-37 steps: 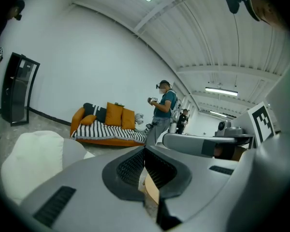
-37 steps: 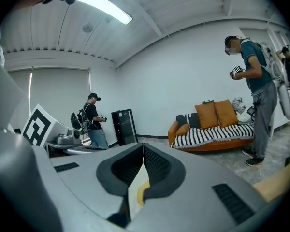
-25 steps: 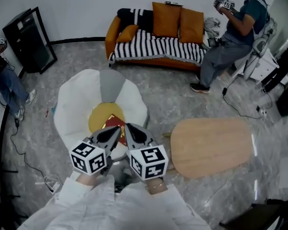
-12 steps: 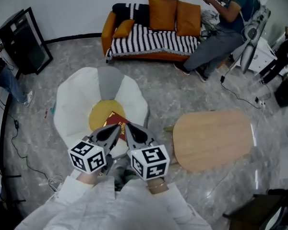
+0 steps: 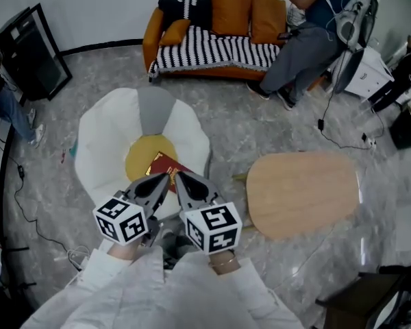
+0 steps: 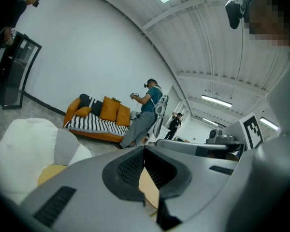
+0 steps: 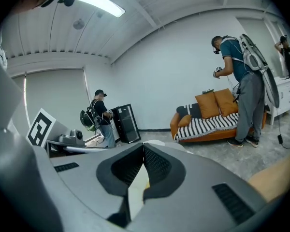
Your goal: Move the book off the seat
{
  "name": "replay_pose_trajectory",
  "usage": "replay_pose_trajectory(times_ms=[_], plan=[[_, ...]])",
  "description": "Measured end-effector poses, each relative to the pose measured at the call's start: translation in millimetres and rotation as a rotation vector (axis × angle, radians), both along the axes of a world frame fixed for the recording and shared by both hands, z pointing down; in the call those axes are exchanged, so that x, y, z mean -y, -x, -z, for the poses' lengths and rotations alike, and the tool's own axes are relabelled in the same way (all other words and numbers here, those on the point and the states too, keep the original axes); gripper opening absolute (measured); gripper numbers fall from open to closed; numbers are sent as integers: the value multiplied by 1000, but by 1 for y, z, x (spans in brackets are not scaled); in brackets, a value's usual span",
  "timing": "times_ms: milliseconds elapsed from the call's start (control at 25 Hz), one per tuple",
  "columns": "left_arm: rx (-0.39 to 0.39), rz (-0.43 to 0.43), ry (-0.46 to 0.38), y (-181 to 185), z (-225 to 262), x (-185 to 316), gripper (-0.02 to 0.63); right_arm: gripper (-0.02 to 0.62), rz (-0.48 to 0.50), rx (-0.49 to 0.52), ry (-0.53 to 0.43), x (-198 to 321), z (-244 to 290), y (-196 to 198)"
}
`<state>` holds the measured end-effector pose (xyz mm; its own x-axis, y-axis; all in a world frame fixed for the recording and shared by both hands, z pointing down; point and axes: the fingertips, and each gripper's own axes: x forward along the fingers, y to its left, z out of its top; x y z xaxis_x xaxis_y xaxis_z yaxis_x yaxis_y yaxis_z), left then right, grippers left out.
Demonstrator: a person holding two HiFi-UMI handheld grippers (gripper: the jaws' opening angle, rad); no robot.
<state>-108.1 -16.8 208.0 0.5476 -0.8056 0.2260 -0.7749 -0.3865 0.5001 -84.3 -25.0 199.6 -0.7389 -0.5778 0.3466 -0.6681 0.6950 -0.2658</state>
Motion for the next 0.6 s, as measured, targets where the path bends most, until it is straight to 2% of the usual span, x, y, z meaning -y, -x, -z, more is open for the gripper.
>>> replay_pose_trajectory(times_ms=[200,600], plan=[[-7,-10,9,-2,-7,-7,8,11,-3,-7,7,-4,-6,-1],[-11,40,77,18,-27,7,8,11,-42,-20,51,19,-26,-6]])
